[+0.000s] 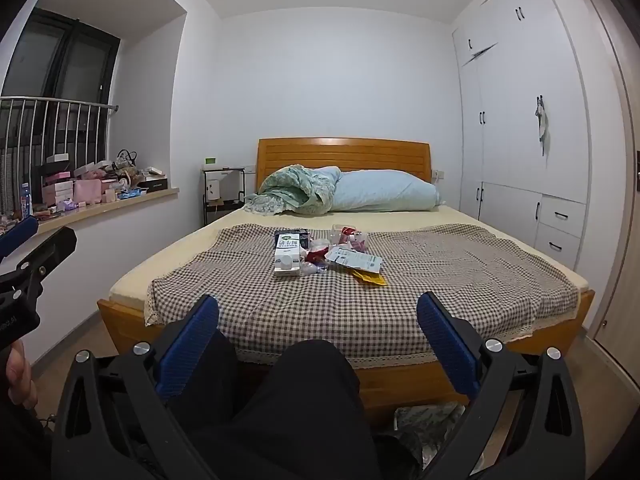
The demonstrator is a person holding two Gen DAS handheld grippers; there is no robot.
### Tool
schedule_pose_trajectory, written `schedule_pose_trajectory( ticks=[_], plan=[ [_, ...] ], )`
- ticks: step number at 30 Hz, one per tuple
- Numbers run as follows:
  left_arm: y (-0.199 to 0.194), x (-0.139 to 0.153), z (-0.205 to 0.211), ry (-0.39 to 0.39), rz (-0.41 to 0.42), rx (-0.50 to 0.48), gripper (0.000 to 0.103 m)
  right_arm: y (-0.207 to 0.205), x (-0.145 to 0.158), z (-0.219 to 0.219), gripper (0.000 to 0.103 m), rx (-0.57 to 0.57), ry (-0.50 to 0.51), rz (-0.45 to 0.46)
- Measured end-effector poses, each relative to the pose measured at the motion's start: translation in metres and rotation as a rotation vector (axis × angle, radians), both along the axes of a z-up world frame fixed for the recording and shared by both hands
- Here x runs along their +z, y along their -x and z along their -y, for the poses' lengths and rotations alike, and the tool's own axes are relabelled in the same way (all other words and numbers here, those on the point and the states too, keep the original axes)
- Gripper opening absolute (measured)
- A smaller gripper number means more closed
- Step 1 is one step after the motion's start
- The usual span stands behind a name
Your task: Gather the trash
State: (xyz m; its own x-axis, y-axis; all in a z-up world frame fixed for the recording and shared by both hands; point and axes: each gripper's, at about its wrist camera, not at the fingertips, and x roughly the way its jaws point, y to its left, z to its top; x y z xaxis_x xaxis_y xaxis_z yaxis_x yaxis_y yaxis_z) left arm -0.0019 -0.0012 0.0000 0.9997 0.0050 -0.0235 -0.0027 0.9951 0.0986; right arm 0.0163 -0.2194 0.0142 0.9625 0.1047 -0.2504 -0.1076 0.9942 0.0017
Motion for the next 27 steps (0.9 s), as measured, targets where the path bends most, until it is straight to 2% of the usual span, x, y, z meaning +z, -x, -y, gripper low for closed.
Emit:
schedule_pose_trajectory(
  ticks=[15, 17, 27],
  plan=[
    [0.009, 0.009, 0.0, 0.018, -0.008, 0.001, 0.096, 0.0, 0.001, -0.001, 0.095, 0.004, 0.024, 0.013],
    [0.001, 0.001, 0.0, 0.02, -0.004, 0.014, 0.096, 0.0, 0.0, -0.001, 0.095, 0.006, 0.025, 0.018],
    [-0.002, 0.0, -0.002, 0.026, -0.011, 0.014, 0.096, 0.0, -0.001, -0.002, 0.095, 0.013, 0.023, 0.006]
  ],
)
